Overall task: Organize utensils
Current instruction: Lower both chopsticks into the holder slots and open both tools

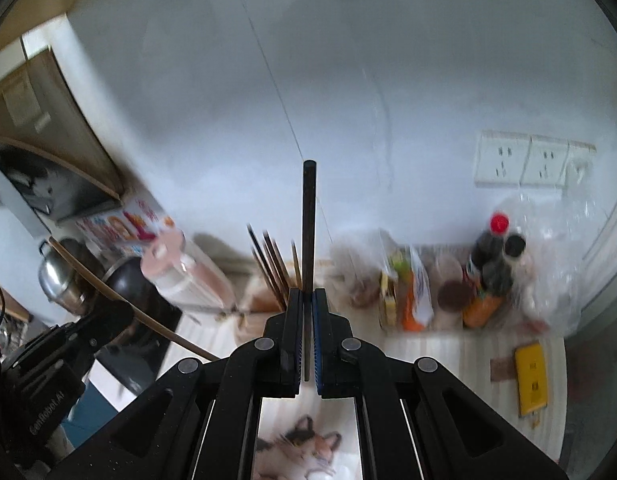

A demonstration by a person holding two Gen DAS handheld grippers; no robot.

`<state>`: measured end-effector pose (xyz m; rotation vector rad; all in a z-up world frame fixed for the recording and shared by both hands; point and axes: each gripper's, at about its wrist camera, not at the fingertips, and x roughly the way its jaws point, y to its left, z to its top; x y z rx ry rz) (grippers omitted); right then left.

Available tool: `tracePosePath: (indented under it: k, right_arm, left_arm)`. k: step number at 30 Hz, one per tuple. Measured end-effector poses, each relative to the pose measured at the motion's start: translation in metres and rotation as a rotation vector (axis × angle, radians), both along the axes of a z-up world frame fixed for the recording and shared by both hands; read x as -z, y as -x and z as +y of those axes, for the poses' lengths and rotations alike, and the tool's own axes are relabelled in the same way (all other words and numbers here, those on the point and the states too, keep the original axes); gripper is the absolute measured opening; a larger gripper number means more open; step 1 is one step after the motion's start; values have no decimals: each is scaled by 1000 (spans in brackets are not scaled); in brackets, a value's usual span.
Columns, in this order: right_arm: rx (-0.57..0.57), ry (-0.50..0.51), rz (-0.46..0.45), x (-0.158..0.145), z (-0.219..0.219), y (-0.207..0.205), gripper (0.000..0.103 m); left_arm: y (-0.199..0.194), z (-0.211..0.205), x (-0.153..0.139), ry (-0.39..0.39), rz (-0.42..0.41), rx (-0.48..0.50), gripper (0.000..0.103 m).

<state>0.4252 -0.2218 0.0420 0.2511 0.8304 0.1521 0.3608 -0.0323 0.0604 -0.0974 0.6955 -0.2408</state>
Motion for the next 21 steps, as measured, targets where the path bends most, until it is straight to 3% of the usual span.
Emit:
tracePosePath:
  k: [7, 12, 21]
  right_arm:
    - [38, -18, -59, -20, 3, -49, 5]
    - [48, -1, -27, 2, 15, -88, 5]
    - [29, 38, 72, 61, 31, -138, 5]
  left_arm:
    - [-56, 10, 2, -45, -7, -63, 4]
    - [-98, 13, 38, -60, 70, -81, 4]
    - [-138, 16, 96, -39, 205, -80, 4]
